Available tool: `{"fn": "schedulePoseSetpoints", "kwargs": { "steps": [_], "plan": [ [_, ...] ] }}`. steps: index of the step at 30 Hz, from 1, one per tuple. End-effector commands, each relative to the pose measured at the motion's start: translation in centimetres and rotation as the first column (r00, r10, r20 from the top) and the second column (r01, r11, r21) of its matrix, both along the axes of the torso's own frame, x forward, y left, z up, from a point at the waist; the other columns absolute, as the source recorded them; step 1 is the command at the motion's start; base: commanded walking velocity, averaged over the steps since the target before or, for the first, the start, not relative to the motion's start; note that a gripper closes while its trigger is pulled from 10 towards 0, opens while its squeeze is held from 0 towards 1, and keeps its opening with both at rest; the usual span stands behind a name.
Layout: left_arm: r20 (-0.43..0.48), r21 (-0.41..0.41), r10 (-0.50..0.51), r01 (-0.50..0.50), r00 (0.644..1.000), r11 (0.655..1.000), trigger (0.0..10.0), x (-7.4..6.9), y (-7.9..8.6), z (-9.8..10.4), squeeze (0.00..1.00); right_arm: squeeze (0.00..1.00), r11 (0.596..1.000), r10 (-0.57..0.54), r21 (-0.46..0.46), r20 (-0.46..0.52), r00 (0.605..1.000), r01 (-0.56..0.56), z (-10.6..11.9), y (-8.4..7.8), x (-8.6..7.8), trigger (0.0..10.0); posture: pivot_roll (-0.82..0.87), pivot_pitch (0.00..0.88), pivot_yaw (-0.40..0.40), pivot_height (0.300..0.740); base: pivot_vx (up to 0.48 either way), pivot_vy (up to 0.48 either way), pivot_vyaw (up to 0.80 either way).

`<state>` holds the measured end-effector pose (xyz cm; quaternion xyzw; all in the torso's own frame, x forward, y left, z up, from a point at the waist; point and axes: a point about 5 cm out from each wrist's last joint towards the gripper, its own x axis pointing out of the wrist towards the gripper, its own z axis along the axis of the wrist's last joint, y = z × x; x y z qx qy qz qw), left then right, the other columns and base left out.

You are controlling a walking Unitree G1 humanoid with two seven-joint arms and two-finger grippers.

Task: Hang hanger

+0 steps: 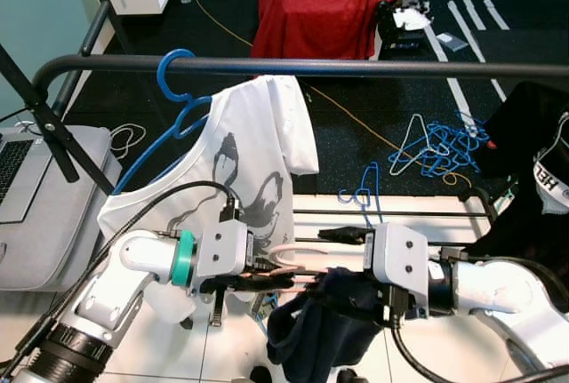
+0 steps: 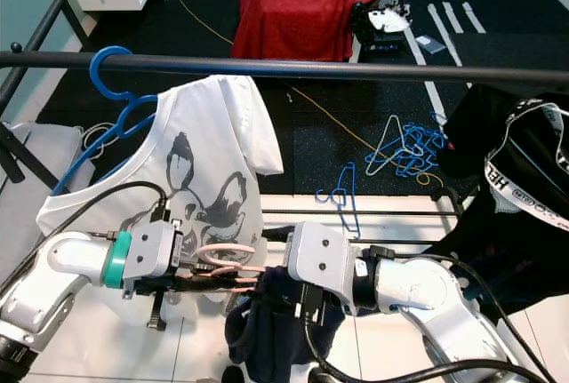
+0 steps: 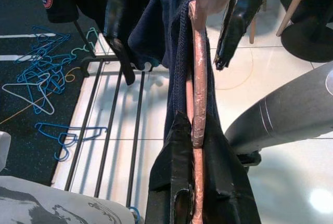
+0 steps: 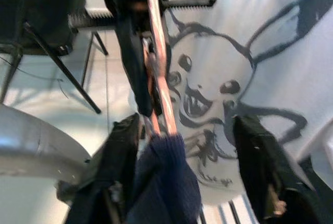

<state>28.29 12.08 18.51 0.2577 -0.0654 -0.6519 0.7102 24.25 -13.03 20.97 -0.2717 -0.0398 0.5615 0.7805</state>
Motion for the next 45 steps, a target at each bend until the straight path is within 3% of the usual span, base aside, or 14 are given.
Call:
{"fn": "schedulePoseSetpoints", "kwargs": {
  "steps": [1, 10, 16, 28, 29, 30, 31, 32, 33, 45],
  "plan": [
    [0.043, -0.066, -0.053, 0.056, 0.998, 0.996, 10.0, -0.5, -0.7, 1.4, 0.0, 0.0, 0.999, 0.051, 0.006, -0.08, 0.995, -0.051, -1.2, 0.7, -0.4, 0.0, -0.27, 0.254, 0.144, 0.74, 0.0, 0.0, 0.0],
    [0.04, -0.068, -0.052, 0.054, 0.998, 0.996, 10.0, -0.6, -0.8, 1.4, 0.0, 0.0, 0.994, 0.113, 0.009, -0.118, 0.986, -0.113, -1.4, 1.0, -0.6, 0.0, -0.27, 0.256, 0.14, 0.74, 0.0, 0.0, 0.0],
    [0.035, -0.075, -0.056, 0.058, 0.998, 0.996, 10.0, -0.8, -1.0, 1.5, 0.0, 0.0, 0.972, 0.21, -0.067, -0.185, 0.96, -0.225, -2.0, 1.0, -1.0, 0.0, -0.26, 0.256, 0.133, 0.74, 0.0, 0.0, 0.0],
    [0.035, -0.088, -0.056, 0.059, 0.998, 0.994, 10.0, -0.9, -1.2, 1.7, 0.0, 0.0, 0.961, 0.233, -0.097, -0.213, 0.949, -0.258, -2.7, 1.0, -0.9, 0.0, -0.26, 0.256, 0.13, 0.74, 0.0, 0.0, 0.0],
    [0.036, -0.089, -0.056, 0.059, 0.998, 0.994, 10.0, -0.9, -1.3, 1.8, 0.0, 0.0, 0.965, 0.223, -0.096, -0.201, 0.954, -0.245, -2.7, 1.2, -0.7, 5.8, -0.26, 0.255, 0.131, 0.74, 0.0, 0.0, 0.0],
    [0.036, -0.089, -0.056, 0.059, 0.998, 0.994, 10.0, -0.9, -1.3, 1.8, 0.0, 0.0, 0.965, 0.223, -0.096, -0.201, 0.954, -0.245, -2.7, 1.2, -0.7, 5.8, -0.26, 0.255, 0.131, 0.74, 0.0, 0.0, 0.0],
    [0.035, -0.091, -0.057, 0.06, 0.998, 0.994, 10.0, -0.9, -1.3, 1.8, 0.0, 0.0, 0.967, 0.217, -0.095, -0.188, 0.958, -0.238, -2.7, 1.4, -0.5, 10.0, -0.26, 0.255, 0.131, 0.74, 0.0, 0.0, 0.0],
    [0.036, -0.092, -0.058, 0.061, 0.998, 0.994, 10.0, -0.9, -1.3, 1.8, 0.0, 0.75, 0.968, 0.215, -0.093, -0.181, 0.96, -0.235, -2.6, 1.5, -0.3, 10.0, -0.26, 0.253, 0.131, 0.74, 0.0, 0.0, 0.0],
    [0.037, -0.093, -0.06, 0.064, 0.997, 0.994, 10.0, -1.0, -1.4, 1.9, 0.0, 1.0, 0.968, 0.214, -0.089, -0.182, 0.96, -0.233, -2.6, 1.6, -0.2, 10.0, -0.26, 0.253, 0.131, 0.74, 0.0, 0.0, 0.0],
    [0.053, -0.108, -0.072, 0.077, 0.996, 0.991, 10.0, -1.1, -1.7, 2.6, 0.0, 1.0, 0.955, 0.25, -0.097, -0.247, 0.936, -0.281, -3.4, 1.9, -0.2, 10.0, -0.26, 0.248, 0.132, 0.74, 0.0, 0.0, 0.0]
  ]
}}
